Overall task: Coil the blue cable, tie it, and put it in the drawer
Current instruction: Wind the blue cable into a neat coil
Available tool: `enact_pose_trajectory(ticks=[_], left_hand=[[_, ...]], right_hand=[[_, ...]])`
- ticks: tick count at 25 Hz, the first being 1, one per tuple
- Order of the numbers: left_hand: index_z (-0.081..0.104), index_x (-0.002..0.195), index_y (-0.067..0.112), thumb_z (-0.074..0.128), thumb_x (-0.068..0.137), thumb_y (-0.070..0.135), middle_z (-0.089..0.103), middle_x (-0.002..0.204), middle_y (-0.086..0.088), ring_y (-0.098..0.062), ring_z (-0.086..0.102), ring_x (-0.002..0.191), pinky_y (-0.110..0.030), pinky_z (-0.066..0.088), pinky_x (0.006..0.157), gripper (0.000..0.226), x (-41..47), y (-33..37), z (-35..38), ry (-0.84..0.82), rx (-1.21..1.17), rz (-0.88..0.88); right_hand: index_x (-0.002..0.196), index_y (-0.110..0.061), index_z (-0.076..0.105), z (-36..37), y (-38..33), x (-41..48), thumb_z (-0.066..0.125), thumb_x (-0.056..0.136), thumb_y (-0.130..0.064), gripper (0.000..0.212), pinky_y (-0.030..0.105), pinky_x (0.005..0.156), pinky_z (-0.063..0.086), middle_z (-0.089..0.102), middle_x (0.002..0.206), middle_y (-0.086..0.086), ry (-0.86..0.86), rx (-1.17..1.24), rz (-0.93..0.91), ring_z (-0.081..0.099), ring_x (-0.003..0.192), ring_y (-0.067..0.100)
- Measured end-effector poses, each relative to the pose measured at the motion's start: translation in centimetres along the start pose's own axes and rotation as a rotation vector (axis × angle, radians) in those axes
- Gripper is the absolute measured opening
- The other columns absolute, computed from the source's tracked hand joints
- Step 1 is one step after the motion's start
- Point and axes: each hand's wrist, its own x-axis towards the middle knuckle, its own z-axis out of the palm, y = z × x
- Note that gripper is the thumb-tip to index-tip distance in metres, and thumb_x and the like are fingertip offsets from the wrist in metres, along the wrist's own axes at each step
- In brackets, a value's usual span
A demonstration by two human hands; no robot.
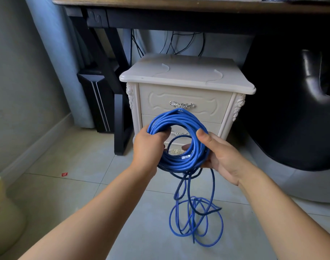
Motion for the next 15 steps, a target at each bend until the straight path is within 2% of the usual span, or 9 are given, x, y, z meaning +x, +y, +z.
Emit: enact_pose_trajectory(ticks=[1, 3, 5, 7, 9, 11, 13, 15], left_hand=[[0.064, 0.083, 0.019, 0.068, 0.087, 0.018, 0.048, 0.061, 0.003, -0.015, 0.044, 0.056, -0.027, 0.043, 0.054, 0.006, 0.0, -0.1, 0.1, 0.012, -0.005, -0.014], [0.065, 0.084, 0.019, 0.069, 0.087, 0.019, 0.048, 0.060, 0.003, -0.016, 0.046, 0.057, -0.026, 0.041, 0.055, 0.005, -0.1, -0.2, 0.2, -0.031, 0.001, -0.057], [0.065, 0.087, 0.019, 0.072, 0.086, 0.024, 0.050, 0.060, 0.004, -0.015, 0.050, 0.061, -0.028, 0.043, 0.058, 0.008, -0.4, 0.2, 0.1, -0.199, -0.010, -0.133], [0.065, 0.091, 0.017, 0.073, 0.086, 0.030, 0.058, 0.071, 0.001, -0.016, 0.058, 0.068, -0.029, 0.050, 0.065, 0.015, -0.7, 0.7, 0.1, -0.406, -0.034, -0.216], [0.068, 0.097, 0.016, 0.071, 0.082, 0.045, 0.068, 0.088, -0.005, -0.021, 0.067, 0.082, -0.034, 0.056, 0.080, 0.032, -0.6, 1.1, -0.3, -0.512, -0.023, -0.258], [0.072, 0.096, 0.017, 0.061, 0.081, 0.060, 0.072, 0.092, -0.007, -0.022, 0.071, 0.089, -0.037, 0.057, 0.087, 0.046, 0.1, 1.3, -0.9, -0.510, -0.030, -0.254], [0.067, 0.077, 0.014, 0.053, 0.093, 0.053, 0.068, 0.082, -0.008, -0.021, 0.069, 0.076, -0.040, 0.057, 0.085, 0.044, 0.5, 1.1, -1.2, -0.397, 0.012, -0.238], [0.061, 0.072, 0.012, 0.052, 0.097, 0.036, 0.064, 0.076, -0.007, -0.019, 0.067, 0.070, -0.043, 0.056, 0.088, 0.036, 0.2, 0.6, -1.1, -0.391, 0.255, -0.186]], right_hand=[[0.117, -0.021, 0.059, 0.4, 0.1, 0.0, 0.079, 0.059, -0.061, 0.073, 0.040, 0.077, 0.057, 0.073, 0.102, 0.012, 0.028, -0.026, -0.005, 0.072, 0.092, 0.022], [0.109, -0.020, 0.060, 1.1, 0.6, 0.2, 0.085, 0.066, -0.043, 0.054, 0.034, 0.068, 0.056, 0.072, 0.085, 0.003, 0.146, -0.034, -0.026, 0.071, 0.073, 0.016], [0.097, -0.014, 0.060, 1.2, 1.0, 0.7, 0.075, 0.079, -0.013, 0.023, 0.031, 0.057, 0.052, 0.059, 0.065, 0.004, 0.320, 0.101, -0.048, 0.061, 0.049, 0.015], [0.090, -0.009, 0.058, 0.6, 0.8, 1.1, 0.062, 0.081, 0.002, 0.015, 0.032, 0.054, 0.049, 0.046, 0.055, 0.005, 0.410, 0.258, -0.019, 0.050, 0.039, 0.016], [0.093, -0.006, 0.058, -0.1, 0.3, 1.4, 0.056, 0.081, 0.005, 0.017, 0.030, 0.050, 0.047, 0.042, 0.050, 0.003, 0.416, 0.329, 0.027, 0.045, 0.035, 0.015], [0.097, -0.005, 0.058, -0.5, -0.1, 1.4, 0.054, 0.082, 0.004, 0.018, 0.026, 0.046, 0.046, 0.041, 0.048, 0.002, 0.384, 0.374, 0.070, 0.043, 0.035, 0.014], [0.091, -0.007, 0.058, -0.8, -0.1, 1.5, 0.054, 0.082, 0.000, 0.012, 0.029, 0.050, 0.053, 0.046, 0.053, 0.004, 0.375, 0.463, 0.126, 0.051, 0.040, 0.017], [0.089, -0.009, 0.056, -1.3, 0.2, 1.6, 0.055, 0.080, -0.003, 0.011, 0.044, 0.072, 0.060, 0.054, 0.071, 0.008, 0.377, 0.580, 0.171, 0.062, 0.060, 0.026]])
